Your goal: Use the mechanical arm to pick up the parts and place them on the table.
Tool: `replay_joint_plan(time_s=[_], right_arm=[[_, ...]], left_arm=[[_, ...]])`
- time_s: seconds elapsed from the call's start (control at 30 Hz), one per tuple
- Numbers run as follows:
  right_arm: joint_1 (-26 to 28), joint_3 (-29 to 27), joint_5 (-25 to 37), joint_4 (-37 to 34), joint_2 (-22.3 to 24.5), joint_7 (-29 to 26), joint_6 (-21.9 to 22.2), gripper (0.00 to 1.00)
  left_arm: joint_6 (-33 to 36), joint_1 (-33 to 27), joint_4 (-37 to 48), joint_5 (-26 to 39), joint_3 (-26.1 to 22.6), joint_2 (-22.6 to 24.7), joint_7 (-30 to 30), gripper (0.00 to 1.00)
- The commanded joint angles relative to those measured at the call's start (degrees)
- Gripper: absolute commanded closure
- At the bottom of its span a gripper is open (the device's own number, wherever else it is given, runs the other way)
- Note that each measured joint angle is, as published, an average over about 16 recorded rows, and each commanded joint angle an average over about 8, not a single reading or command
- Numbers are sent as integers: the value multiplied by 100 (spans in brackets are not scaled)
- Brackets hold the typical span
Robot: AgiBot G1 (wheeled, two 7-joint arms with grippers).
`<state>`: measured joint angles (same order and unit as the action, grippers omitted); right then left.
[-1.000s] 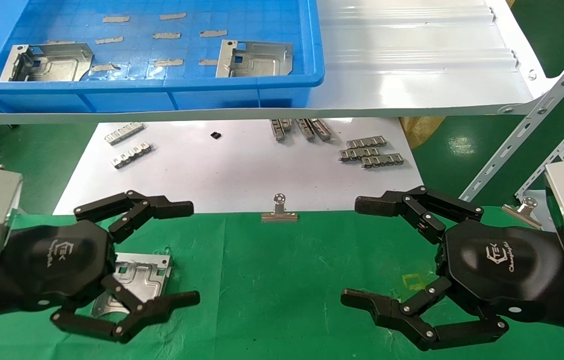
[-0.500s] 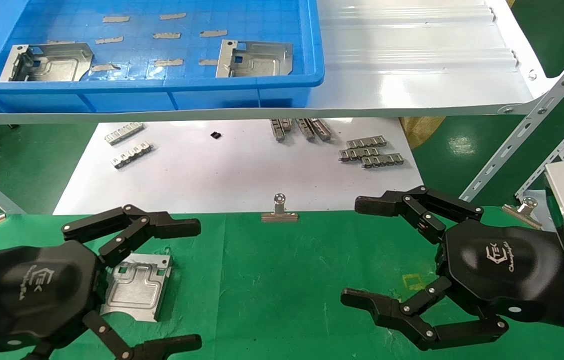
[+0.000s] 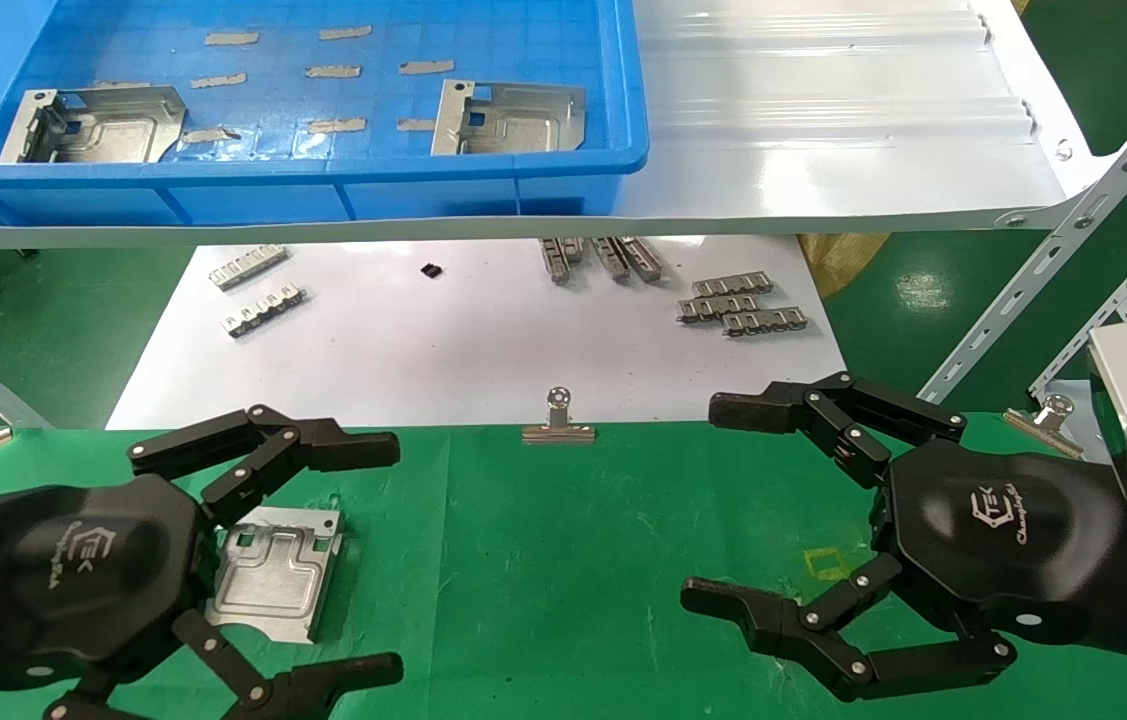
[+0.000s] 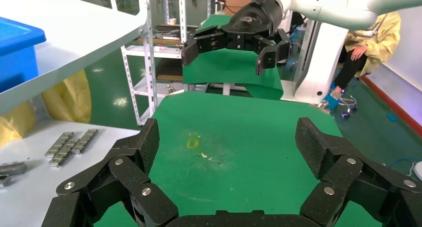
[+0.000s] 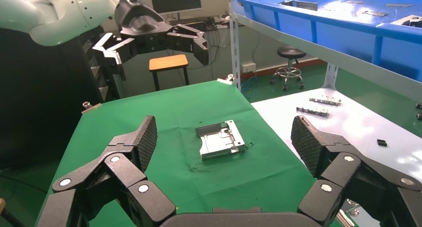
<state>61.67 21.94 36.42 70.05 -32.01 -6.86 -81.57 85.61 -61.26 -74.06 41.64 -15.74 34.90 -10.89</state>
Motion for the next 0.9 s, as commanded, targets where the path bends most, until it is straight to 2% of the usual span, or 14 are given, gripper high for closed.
replay_joint_plan(time_s=[0.03,0.9], right_arm=[[0,0,0,0,0,0,0,0],[0,0,0,0,0,0,0,0]], left_arm=[[1,-8,13,4,-8,3,4,0],[9,-33,60,25,-32,14,21,0]])
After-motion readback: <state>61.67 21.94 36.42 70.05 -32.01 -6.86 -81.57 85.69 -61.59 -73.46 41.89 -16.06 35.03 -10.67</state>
